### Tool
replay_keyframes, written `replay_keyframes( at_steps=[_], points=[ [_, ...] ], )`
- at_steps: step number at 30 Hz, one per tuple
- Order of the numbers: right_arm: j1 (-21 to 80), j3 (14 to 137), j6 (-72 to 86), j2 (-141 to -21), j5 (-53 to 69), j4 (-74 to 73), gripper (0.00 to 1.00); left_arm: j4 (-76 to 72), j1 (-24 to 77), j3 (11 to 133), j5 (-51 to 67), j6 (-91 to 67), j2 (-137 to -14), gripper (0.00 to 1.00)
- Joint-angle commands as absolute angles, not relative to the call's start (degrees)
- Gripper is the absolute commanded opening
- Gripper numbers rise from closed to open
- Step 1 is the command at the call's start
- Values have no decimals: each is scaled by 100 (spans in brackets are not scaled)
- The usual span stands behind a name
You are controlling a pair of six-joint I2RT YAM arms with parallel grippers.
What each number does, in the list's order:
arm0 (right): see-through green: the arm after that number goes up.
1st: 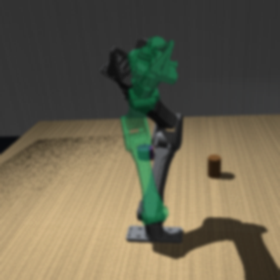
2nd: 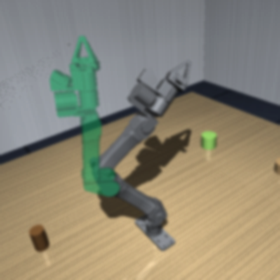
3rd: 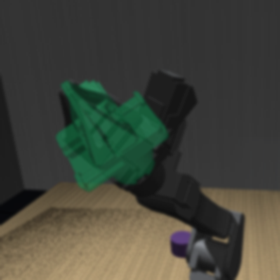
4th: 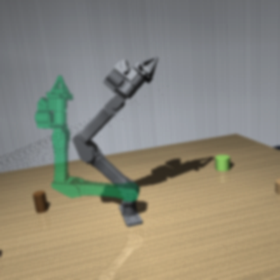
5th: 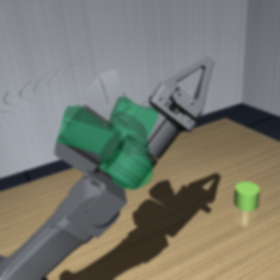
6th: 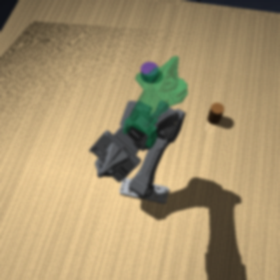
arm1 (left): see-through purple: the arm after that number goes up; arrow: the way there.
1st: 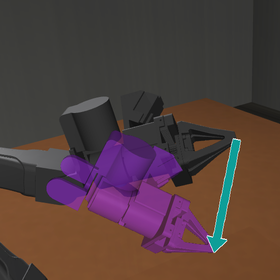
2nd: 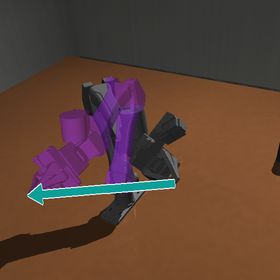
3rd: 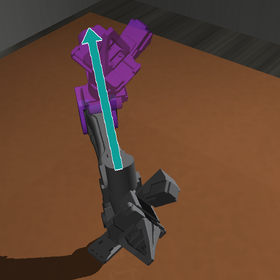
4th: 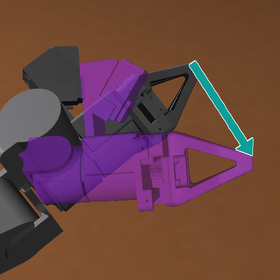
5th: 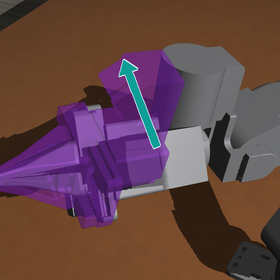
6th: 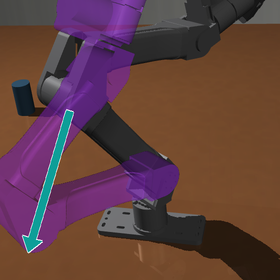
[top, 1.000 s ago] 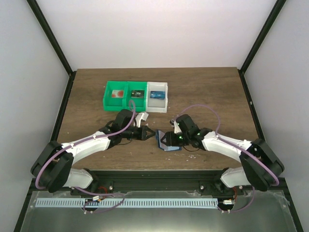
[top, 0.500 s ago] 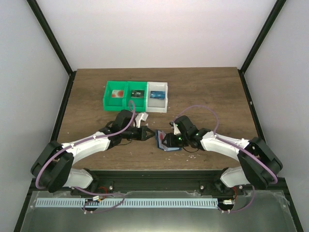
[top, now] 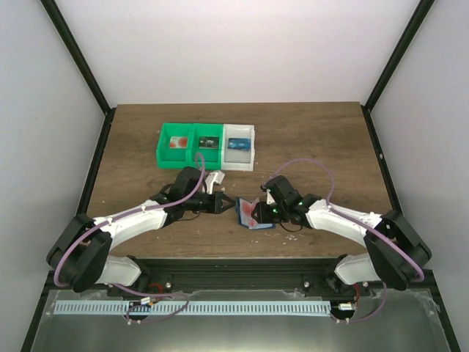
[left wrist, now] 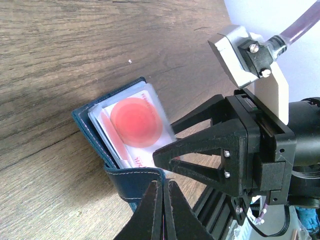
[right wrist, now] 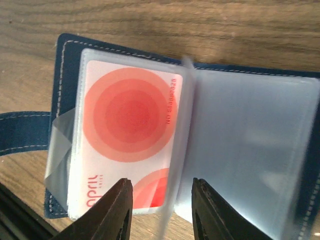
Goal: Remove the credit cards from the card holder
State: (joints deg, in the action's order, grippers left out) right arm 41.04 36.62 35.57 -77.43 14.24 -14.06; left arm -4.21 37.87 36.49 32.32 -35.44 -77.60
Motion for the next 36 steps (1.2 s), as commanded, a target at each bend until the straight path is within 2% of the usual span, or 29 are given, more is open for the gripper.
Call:
replay_keyframes(
  at_steps=[1,4,18,29,31,36],
  points=[
    [4148,3918,3428,-7554,844,-1837,35,-487,3774,3582,3188,-3494,-7638,0],
    [4148,3943,3394,-7513,645,-1961,37,-474,3778,3548,3131,-3489,-7630,0],
    [4147,4363,3431,-7381,240,-2405,33,90,3771,3517,2392,-3290,-7392,0],
    [4148,3953,3721,-7683,1186,-1356,30,428,3768,3320,1811,-3356,-7138,0],
    [4146,3946,3721,-7789,1183,-1287,29,531,3773,3325,1659,-3409,-7062,7],
    [4148,3896,3666,-7977,1434,-977,28,304,3772,3254,1731,-3655,-6923,31]
  ],
)
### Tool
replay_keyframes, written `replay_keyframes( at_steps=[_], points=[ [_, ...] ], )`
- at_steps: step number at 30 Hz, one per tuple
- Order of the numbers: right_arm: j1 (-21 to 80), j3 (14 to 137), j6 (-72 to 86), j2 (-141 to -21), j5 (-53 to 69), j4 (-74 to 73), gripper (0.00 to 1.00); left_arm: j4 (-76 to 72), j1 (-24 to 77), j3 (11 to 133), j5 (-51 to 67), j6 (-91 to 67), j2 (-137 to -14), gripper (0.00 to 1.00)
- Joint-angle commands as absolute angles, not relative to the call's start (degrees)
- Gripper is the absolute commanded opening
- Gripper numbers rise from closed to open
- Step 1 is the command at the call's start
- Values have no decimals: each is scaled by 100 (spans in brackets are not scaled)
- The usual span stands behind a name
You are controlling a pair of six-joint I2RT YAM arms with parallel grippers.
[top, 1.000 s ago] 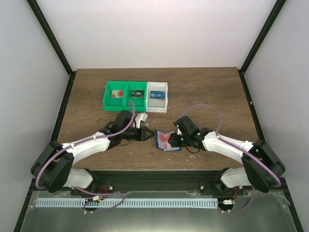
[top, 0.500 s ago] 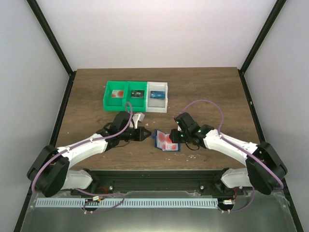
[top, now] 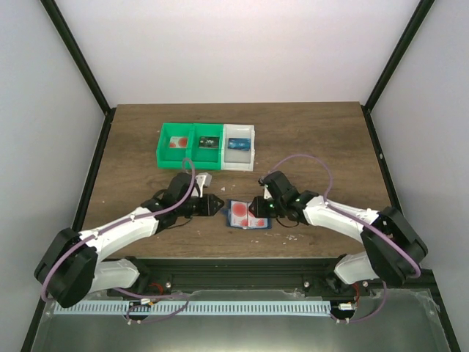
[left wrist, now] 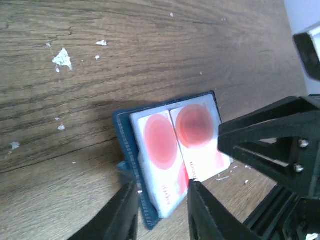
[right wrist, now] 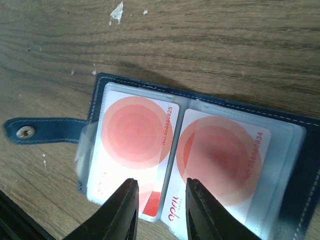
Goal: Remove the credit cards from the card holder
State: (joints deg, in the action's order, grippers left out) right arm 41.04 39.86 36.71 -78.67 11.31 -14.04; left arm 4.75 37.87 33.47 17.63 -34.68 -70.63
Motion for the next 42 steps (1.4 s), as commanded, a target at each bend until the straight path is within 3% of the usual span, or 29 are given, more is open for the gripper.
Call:
replay_keyframes(
  at_steps=[1,6,19,42],
  points=[
    [4148,3874,3670,-8001,1490,-893,27,230,3767,3249,1837,-3703,-6932,36],
    [4150,3805,3689,-8190,1456,-783,25,-202,3773,3341,2381,-3747,-7161,42],
    [4139,3624,3836,-8086,862,-1090,23,-1898,3778,3244,3884,-4164,-8472,31],
    [4131,3333,3940,-8103,629,-1179,19,-2844,3771,3327,3925,-4188,-9969,29]
  ],
)
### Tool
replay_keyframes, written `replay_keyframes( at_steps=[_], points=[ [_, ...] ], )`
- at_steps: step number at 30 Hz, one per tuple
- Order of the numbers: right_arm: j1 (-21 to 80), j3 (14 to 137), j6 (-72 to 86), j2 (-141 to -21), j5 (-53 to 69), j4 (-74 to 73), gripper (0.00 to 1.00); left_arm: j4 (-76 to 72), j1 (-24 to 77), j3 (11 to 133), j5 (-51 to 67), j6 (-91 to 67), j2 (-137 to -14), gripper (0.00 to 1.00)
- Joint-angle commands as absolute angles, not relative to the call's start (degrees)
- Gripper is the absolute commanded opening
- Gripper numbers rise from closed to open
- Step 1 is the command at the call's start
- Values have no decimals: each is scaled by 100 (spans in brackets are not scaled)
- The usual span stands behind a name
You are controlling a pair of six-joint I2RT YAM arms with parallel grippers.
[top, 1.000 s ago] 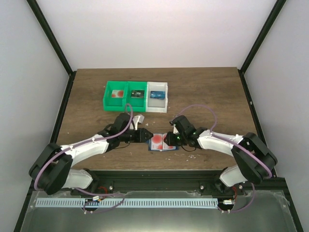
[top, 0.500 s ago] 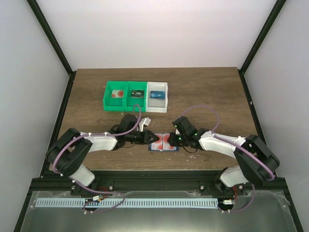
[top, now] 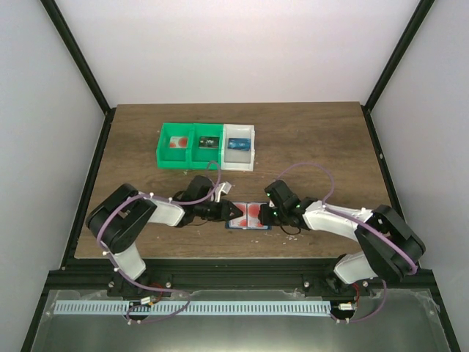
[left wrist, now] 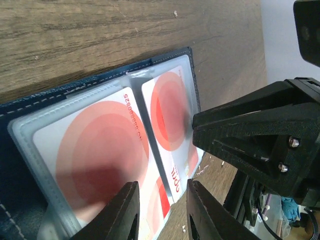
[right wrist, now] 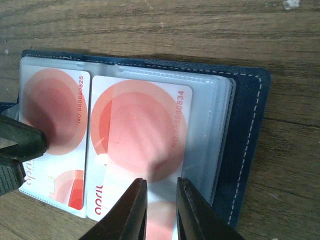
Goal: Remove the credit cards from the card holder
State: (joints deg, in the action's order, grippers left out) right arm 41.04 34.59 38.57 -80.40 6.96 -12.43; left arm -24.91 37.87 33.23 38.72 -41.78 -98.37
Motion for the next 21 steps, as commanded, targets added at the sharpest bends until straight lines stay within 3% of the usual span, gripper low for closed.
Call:
replay_keyframes(
  at_steps=[1,11,21],
  points=[
    [4131,3270,3964,-8118,654,-1125,18,-2901,3771,3315,3956,-4214,-10002,29],
    [4131,2963,4009,-7974,756,-801,11,-3119,3786,3476,3972,-4361,-10304,28],
    [4132,2871,3947,-8133,922,-554,9,-3133,3802,3614,3929,-4341,-10604,25]
  ],
)
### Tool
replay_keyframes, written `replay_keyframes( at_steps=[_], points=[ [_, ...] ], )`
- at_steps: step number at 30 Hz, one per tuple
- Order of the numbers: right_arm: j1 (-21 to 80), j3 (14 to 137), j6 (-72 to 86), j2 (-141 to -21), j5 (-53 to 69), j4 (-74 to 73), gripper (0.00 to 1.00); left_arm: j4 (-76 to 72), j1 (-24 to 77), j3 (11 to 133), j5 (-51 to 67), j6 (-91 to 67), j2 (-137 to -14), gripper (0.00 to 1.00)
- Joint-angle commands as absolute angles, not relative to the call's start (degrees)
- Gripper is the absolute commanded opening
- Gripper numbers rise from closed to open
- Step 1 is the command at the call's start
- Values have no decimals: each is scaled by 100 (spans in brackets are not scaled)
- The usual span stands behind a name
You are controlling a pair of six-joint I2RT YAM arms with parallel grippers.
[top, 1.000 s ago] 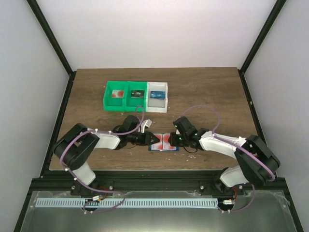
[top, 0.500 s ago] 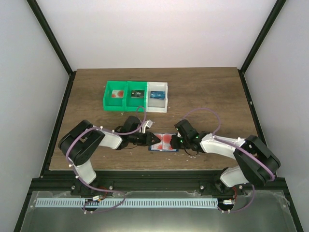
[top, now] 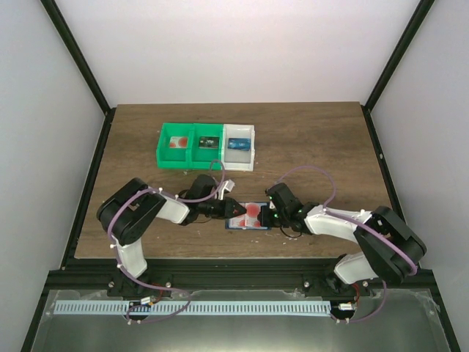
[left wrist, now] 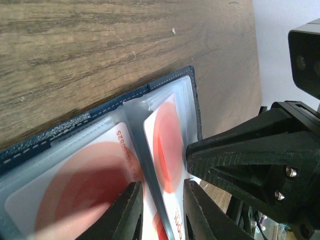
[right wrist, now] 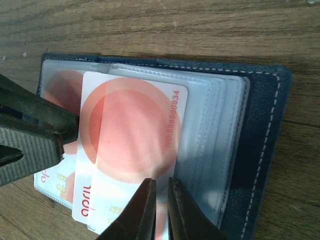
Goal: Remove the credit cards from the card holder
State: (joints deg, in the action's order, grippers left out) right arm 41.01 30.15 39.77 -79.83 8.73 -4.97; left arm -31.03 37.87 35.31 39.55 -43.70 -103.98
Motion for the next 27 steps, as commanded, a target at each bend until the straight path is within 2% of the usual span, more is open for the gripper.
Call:
replay_keyframes(
  at_steps=[1,4,16,19,24,27],
  points=[
    [4133,2866,3951,-8149,929,-522,9,-3156,3803,3625,3935,-4354,-10646,24],
    [4131,2879,3964,-8181,938,-489,9,-3281,3801,3630,3987,-4416,-10751,22],
    [4131,2769,4023,-8095,931,-475,9,-3453,3813,3575,4102,-4584,-10729,3],
    [4131,2776,4022,-8111,938,-466,9,-3618,3807,3569,4219,-4671,-10734,4],
    [4129,2777,4025,-8132,958,-450,9,-3627,3808,3602,4253,-4694,-10730,14],
    [4131,2786,4025,-8128,950,-465,9,-3630,3814,3612,4263,-4695,-10748,14]
  ],
)
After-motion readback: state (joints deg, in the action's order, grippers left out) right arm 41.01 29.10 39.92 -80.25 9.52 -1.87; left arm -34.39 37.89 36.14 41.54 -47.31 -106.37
